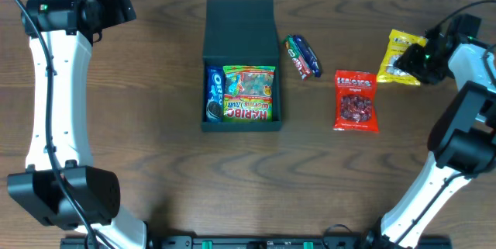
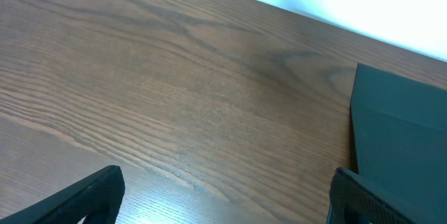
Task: Pack container
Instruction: 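Grasp the yellow Hacks lemon sweets bag with the right gripper, then carry the yellow bag into the box and release it, then withdraw the right gripper from the box toward the red bag, then grasp the red Hacks Original bag with the right gripper, then carry the red bag left and lower it into the box, then release the red bag and press it down inside the box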
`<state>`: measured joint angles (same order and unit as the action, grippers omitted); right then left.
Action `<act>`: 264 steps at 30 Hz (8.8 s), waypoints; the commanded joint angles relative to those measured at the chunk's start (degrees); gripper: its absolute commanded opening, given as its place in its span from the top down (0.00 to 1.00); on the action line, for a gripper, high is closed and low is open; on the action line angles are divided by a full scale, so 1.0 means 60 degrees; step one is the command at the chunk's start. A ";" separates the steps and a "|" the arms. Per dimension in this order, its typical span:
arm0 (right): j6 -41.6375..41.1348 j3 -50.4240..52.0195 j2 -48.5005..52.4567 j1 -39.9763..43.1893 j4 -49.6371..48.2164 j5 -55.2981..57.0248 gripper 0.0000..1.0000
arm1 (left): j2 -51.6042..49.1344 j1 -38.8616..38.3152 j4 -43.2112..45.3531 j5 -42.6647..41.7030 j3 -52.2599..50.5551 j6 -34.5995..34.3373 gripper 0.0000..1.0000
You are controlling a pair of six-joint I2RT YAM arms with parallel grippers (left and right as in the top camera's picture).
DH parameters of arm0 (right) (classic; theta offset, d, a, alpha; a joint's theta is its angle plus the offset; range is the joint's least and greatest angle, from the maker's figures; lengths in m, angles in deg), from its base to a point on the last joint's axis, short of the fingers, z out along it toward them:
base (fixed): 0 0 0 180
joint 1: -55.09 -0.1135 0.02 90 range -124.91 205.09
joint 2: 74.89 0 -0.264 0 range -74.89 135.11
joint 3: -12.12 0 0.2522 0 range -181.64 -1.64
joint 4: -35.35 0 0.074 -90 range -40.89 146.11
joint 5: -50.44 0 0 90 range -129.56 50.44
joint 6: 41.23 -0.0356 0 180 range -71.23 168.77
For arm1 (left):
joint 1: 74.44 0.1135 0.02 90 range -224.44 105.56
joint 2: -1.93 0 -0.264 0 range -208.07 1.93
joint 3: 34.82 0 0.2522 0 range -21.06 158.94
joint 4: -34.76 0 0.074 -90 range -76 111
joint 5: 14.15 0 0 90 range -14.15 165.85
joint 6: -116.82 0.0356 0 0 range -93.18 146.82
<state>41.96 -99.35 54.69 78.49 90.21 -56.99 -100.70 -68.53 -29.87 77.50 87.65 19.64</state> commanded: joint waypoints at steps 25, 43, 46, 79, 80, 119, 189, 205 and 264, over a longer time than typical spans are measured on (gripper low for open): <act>0.1446 -0.5512 0.0299 -0.3701 0.5679 -0.3850 0.98 | 0.0251 0.0011 0.0011 -0.0040 0.0240 0.0127 0.05; -0.0685 -0.4142 0.0248 -0.7650 0.6280 -0.2779 0.98 | 0.0251 0.0011 -0.0299 -0.0036 0.0240 0.0135 0.05; -0.0645 -0.4142 -0.0317 -0.7701 0.6379 -0.2382 0.98 | 0.0251 0.0011 -0.0302 -0.0036 0.0240 0.0138 0.05; -0.3031 0.0743 -0.3399 -0.8087 0.1337 -0.0346 0.07 | 0.0251 0.0011 -0.0302 -0.0222 0.0240 0.0135 0.05; -0.2932 0.0528 -0.3555 -0.8105 0.1494 -0.0073 0.07 | 0.0251 0.0011 -0.0299 -0.0229 0.0240 0.0135 0.05; -0.1016 -0.0645 -0.3435 -0.5832 0.3818 0.2597 0.98 | 0.0251 0.0011 -0.0299 -0.0288 0.0240 0.0135 0.05; -0.5340 0.1515 -0.2823 -0.7599 0.1071 -0.1402 0.98 | 0.0251 0.0011 -0.0266 -0.0288 0.0237 0.0168 0.05; -0.3687 -0.0867 -0.3716 -0.7410 0.1942 -0.0645 0.97 | 0.0251 0.0011 -0.0266 -0.0288 0.0237 0.0164 0.05; 0.0186 0.0291 -0.1858 -0.8830 0.3657 -0.0306 0.99 | 0.0251 0.0011 -0.0266 -0.0288 0.0237 0.0164 0.05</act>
<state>43.36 -93.76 43.71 24.74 111.22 -59.06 -100.59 -68.55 -31.45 75.79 87.65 19.64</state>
